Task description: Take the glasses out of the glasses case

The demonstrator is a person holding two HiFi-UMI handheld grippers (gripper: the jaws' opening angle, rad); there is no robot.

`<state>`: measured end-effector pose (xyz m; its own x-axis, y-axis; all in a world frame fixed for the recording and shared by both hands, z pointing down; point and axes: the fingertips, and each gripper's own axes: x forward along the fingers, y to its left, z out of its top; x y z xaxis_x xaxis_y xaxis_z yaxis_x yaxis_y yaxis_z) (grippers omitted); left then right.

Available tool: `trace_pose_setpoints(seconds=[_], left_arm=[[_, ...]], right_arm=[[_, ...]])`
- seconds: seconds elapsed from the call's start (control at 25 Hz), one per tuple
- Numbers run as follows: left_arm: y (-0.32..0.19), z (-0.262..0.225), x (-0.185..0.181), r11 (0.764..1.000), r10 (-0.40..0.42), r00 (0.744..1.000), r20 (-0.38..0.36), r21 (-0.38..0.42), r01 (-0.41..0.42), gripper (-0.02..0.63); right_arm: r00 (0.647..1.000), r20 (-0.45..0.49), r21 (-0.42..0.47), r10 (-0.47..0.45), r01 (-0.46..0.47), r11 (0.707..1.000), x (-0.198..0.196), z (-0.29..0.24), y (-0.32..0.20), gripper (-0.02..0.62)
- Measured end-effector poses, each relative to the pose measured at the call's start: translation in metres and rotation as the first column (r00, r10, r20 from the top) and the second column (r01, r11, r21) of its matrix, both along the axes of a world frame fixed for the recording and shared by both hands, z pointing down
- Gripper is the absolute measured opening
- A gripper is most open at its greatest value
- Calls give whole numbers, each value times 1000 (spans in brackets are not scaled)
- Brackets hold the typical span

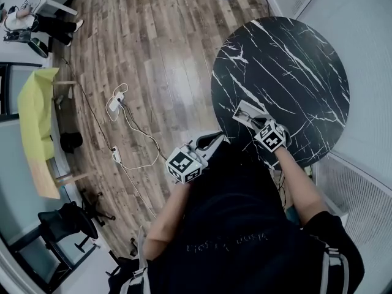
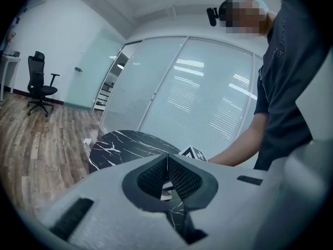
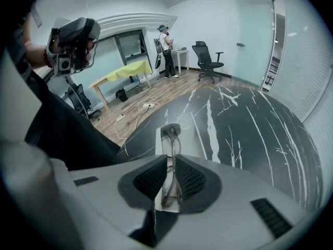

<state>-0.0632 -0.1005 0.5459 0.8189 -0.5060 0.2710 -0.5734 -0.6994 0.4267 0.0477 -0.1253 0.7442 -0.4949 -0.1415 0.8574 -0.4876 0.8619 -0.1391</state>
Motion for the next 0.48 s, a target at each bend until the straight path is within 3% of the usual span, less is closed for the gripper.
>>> trace_pose_setpoints(seconds=[0.48], left_arm=[[4, 1, -7, 1000, 0, 1000, 0, -17, 0, 20]], right_arm=[[989, -120, 29, -88, 92, 995, -7, 17, -5, 34]])
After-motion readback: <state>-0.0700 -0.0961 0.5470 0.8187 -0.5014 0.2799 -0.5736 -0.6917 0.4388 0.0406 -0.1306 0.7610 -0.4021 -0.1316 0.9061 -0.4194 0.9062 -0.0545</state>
